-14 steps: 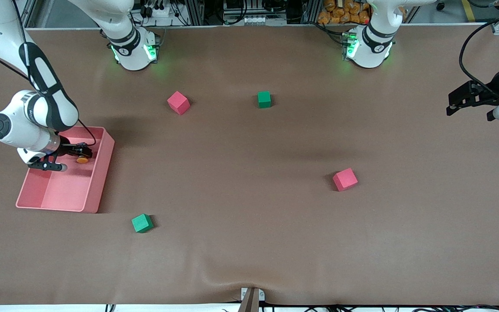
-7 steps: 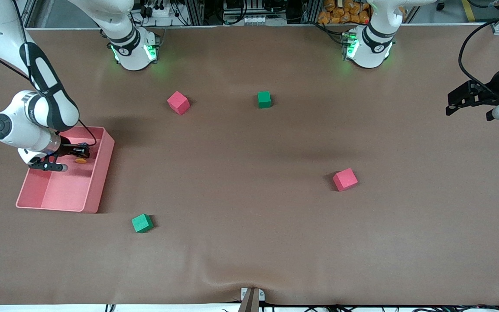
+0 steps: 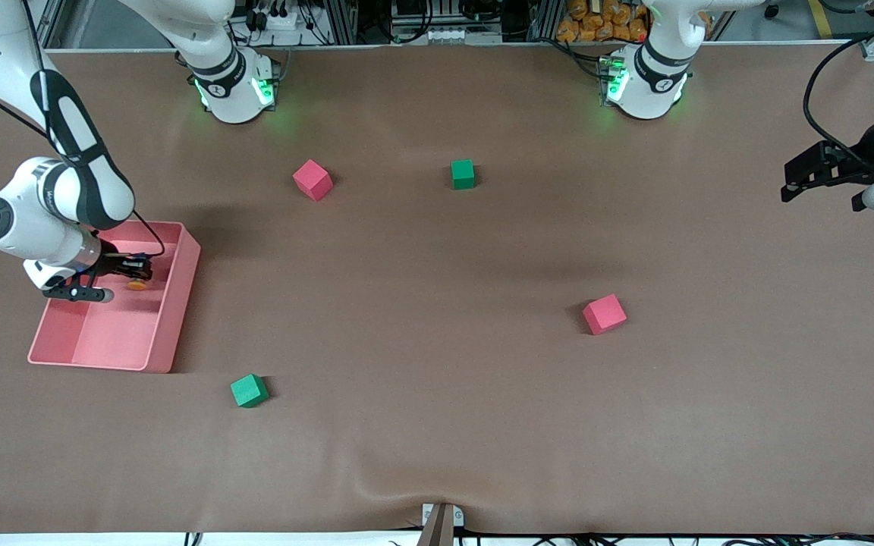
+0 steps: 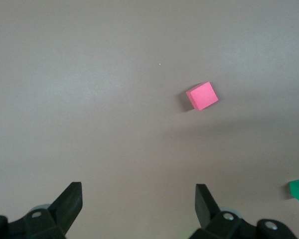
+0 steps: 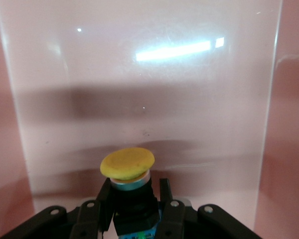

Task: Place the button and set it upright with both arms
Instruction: 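Lift the button out of the tray with the right gripper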

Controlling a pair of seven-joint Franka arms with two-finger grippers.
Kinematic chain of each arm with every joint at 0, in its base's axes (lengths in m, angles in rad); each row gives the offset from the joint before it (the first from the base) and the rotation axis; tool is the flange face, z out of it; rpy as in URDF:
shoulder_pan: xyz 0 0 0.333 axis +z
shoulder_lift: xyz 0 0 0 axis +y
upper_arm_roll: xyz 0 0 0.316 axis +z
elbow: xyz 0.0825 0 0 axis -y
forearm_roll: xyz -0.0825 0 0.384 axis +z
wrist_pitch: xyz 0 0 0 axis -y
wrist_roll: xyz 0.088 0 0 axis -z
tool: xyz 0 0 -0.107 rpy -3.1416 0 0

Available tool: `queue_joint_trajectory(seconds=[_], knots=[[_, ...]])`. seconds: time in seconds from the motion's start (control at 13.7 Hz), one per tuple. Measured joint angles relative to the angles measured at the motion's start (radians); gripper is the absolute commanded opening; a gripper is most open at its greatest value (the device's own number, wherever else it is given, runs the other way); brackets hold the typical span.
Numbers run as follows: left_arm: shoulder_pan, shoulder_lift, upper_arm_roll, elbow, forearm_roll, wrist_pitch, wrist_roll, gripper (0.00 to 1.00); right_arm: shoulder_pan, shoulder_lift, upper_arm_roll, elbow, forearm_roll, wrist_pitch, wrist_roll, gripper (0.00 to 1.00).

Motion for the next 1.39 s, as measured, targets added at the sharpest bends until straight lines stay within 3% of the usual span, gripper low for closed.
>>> queue_joint_trajectory(seconds=[0.36, 0.66, 1.39], knots=[[0.001, 0.0, 0.001, 0.0, 0.0, -0.007, 0.0, 1.0, 0.013, -0.072, 0.016, 0.143, 0.0, -0.294, -0.019, 0.23], [-0.001, 0.0, -0.003, 0.0, 0.0, -0.008, -0.001, 1.0, 0.106, -0.091, 0.023, 0.262, 0.0, -0.453, -0.02, 0.24], [-0.001, 0.0, -0.005, 0.0, 0.0, -0.012, -0.002, 1.0, 0.458, -0.054, 0.033, 0.501, 0.02, -0.49, 0.041, 0.24]])
